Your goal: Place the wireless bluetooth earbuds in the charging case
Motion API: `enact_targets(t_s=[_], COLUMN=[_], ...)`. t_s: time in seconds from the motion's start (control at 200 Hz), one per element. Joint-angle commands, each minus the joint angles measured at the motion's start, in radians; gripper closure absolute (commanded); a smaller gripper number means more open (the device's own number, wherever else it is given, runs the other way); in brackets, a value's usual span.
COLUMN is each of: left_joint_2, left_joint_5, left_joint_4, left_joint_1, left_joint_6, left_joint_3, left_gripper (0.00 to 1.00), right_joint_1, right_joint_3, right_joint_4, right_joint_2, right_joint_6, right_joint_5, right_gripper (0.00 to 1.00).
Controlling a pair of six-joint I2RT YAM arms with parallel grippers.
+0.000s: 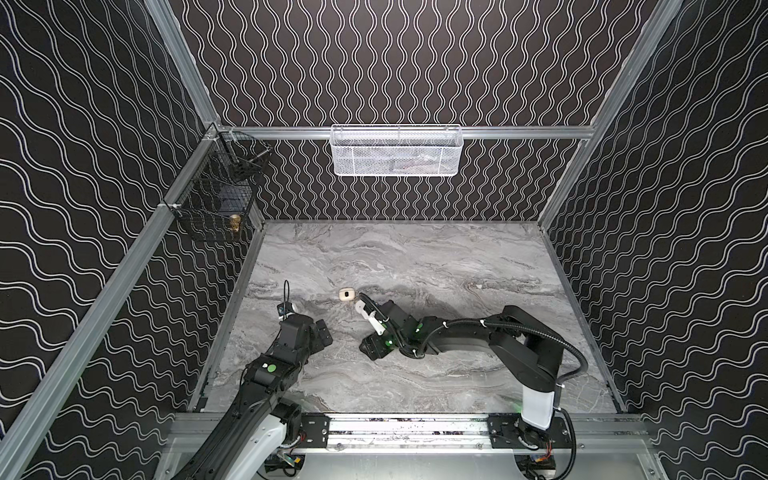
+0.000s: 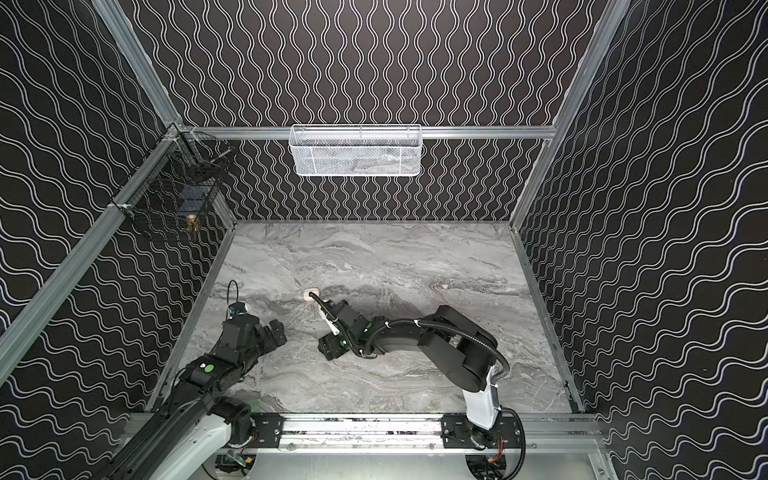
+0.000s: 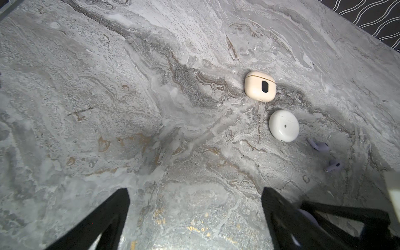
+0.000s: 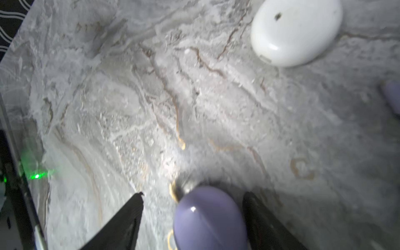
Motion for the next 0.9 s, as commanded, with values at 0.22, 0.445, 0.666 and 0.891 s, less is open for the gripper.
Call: enact_targets(t_s=[0.22,0.445,0.666,0.891], left_joint_2=[-0.011,-0.012,-0.011,-0.013], left_joint_5=[0.019,0.016,0.016,0.019], left_joint_4=[0.034,0.034,0.034,0.036], left_joint_1=[0.000,0.000,0.000,0.000], left_joint_6=[0.018,0.018,0.018,0.019], left_joint_3=[-0.008,-0.010,-0.008,-0.009], left_gripper=[0.02,0.01,0.01,0.01], right_joint_1=[0.040,0.089,0.142,0.144], right_joint_3=[-0.083,0.013,0.084,0.070], right_joint_4=[0.047,-0.066,-0.148,-0.159], right_joint_2=[-0.091,-0.040,0.028,0.009], right_joint_6=[0.038,0.025,0.008,-0.010], right_joint_5=[0.024,0.185,0.311,0.360], right_gripper=[0.30,0.23,0.22,0.22])
